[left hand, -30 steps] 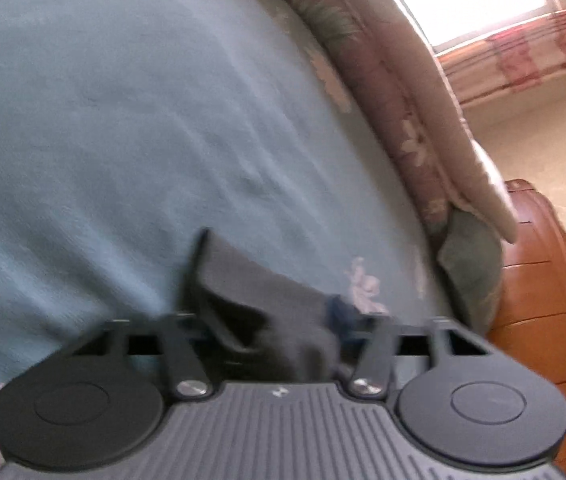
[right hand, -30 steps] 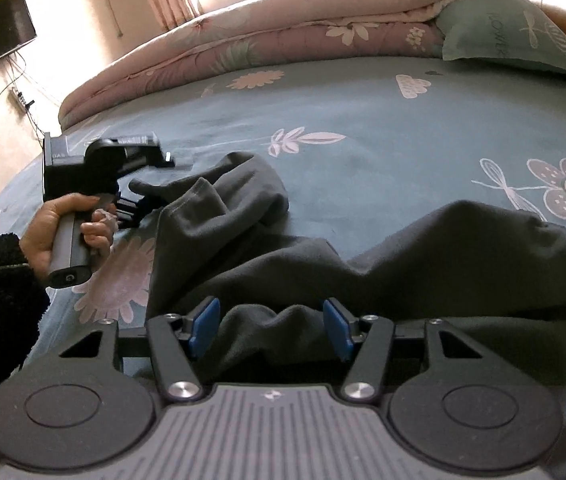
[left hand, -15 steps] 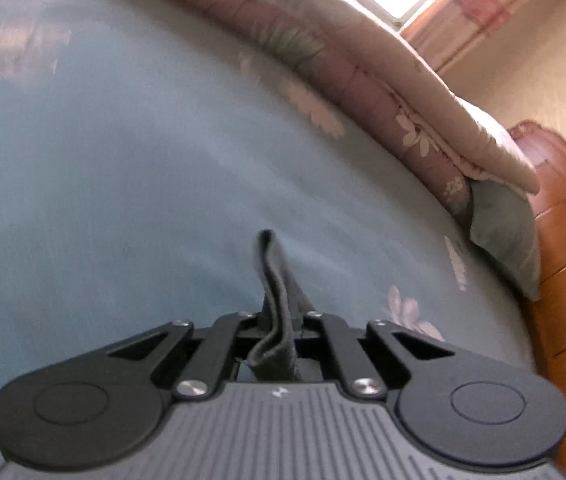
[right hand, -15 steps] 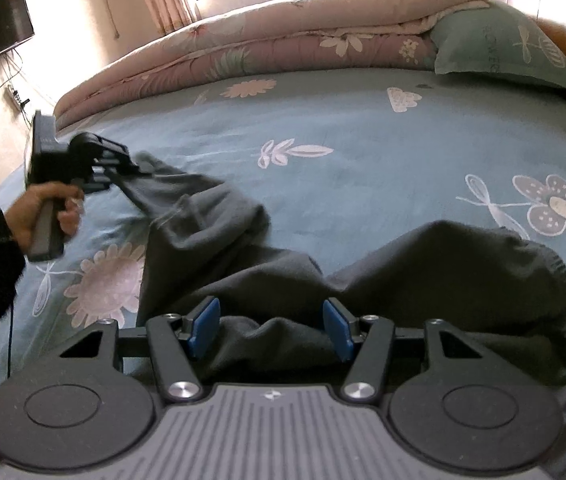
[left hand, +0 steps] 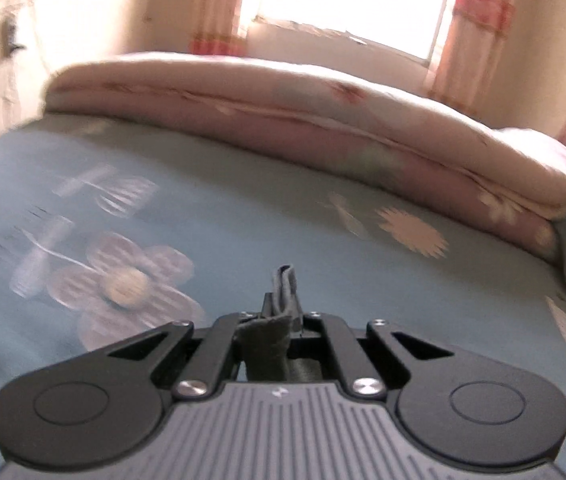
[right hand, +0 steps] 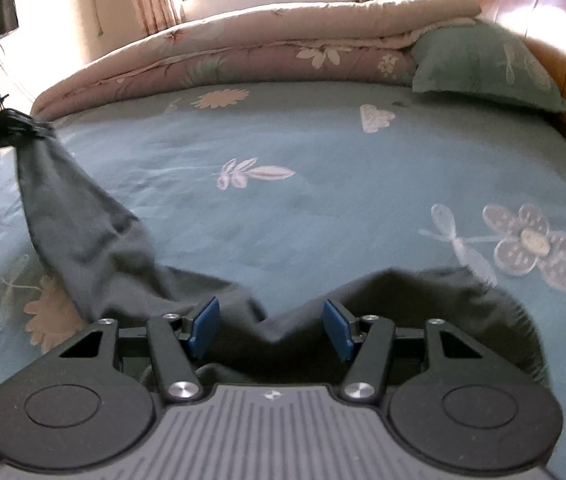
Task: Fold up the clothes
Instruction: 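Lower the held edge with the left gripper while the right gripper grasps the garment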
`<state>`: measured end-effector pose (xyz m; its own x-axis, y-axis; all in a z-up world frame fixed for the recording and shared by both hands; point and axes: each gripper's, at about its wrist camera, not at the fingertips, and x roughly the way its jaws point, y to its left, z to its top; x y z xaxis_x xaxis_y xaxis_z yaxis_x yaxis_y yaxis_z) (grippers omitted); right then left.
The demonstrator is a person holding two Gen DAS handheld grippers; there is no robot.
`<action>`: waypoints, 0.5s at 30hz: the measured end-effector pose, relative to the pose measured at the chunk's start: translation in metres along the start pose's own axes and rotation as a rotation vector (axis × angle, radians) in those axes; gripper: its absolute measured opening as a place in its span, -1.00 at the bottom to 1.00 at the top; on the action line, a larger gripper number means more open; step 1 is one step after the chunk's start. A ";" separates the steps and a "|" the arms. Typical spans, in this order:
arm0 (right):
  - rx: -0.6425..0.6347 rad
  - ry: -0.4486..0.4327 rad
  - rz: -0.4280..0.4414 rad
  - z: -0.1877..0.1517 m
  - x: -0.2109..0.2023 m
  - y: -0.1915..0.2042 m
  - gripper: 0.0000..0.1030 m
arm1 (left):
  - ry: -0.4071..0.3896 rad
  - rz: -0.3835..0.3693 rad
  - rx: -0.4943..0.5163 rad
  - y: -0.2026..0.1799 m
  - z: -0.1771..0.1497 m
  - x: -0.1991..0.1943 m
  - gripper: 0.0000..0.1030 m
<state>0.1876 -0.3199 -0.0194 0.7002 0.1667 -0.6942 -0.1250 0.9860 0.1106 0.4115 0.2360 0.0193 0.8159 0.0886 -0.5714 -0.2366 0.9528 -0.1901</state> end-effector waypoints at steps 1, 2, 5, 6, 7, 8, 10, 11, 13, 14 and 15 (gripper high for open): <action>-0.014 -0.003 -0.011 0.004 0.001 -0.002 0.22 | -0.015 0.020 -0.011 0.010 0.005 -0.004 -0.96; -0.027 -0.009 -0.020 0.008 0.002 -0.004 0.22 | -0.031 0.043 -0.020 0.018 0.009 -0.007 -0.96; -0.073 -0.021 -0.048 0.024 0.008 -0.012 0.22 | -0.034 0.079 -0.063 0.042 0.010 -0.009 -0.96; -0.090 -0.026 -0.057 0.030 0.010 -0.015 0.22 | -0.020 0.088 -0.069 0.048 0.005 -0.008 -0.96; -0.105 -0.033 -0.064 0.037 0.015 -0.020 0.22 | -0.005 0.098 -0.074 0.053 0.001 -0.006 -0.96; -0.111 -0.035 -0.066 0.043 0.020 -0.025 0.22 | 0.013 0.106 -0.072 0.056 -0.005 -0.002 -0.96; -0.125 -0.031 -0.071 0.055 0.035 -0.036 0.22 | 0.053 0.123 -0.062 0.059 -0.019 0.007 -0.96; -0.137 -0.024 -0.071 0.060 0.044 -0.040 0.21 | 0.070 0.126 -0.057 0.059 -0.026 0.010 -0.96; -0.184 -0.007 -0.078 0.068 0.064 -0.048 0.21 | 0.098 0.132 -0.043 0.058 -0.040 0.018 -0.96; -0.207 0.007 -0.084 0.070 0.075 -0.051 0.21 | 0.112 0.132 -0.037 0.057 -0.045 0.021 -0.96; -0.223 0.024 -0.092 0.073 0.086 -0.055 0.20 | 0.126 0.130 -0.030 0.056 -0.051 0.023 -0.96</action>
<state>0.3056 -0.3592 -0.0334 0.6993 0.0729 -0.7111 -0.2149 0.9702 -0.1119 0.3903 0.2765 -0.0450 0.7053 0.1715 -0.6879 -0.3532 0.9263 -0.1311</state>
